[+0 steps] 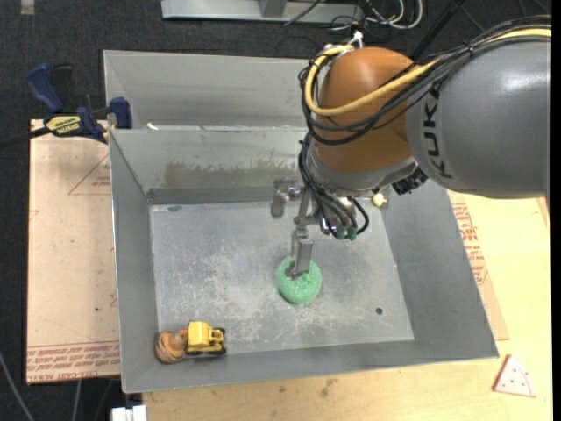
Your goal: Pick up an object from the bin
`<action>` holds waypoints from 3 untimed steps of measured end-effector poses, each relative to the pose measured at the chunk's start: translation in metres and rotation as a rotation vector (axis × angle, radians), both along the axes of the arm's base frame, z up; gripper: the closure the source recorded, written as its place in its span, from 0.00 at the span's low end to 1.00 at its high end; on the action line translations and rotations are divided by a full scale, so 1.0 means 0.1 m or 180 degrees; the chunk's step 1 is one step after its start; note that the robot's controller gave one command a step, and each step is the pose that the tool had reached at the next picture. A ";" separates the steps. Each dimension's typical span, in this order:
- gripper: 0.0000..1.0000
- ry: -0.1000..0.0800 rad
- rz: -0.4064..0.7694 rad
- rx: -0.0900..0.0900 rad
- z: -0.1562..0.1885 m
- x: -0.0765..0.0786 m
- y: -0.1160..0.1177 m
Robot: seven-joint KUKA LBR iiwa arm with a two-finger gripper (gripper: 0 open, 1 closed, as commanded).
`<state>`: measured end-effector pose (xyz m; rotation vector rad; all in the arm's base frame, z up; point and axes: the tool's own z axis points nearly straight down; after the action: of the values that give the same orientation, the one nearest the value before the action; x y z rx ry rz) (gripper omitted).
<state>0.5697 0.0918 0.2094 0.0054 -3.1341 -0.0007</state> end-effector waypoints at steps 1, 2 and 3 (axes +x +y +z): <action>0.00 -0.0026 -0.0008 0.0003 0.05 0.01 0.00; 0.00 -0.0041 0.0171 0.0006 -0.32 -0.33 -0.32; 0.00 -0.0007 0.0142 -0.0004 -0.57 -0.44 -0.48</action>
Offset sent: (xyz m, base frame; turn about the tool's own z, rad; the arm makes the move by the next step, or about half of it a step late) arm -0.0596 -0.0586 -0.0610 -0.0896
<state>0.5259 0.0438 0.1522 0.0755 -3.1353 0.0018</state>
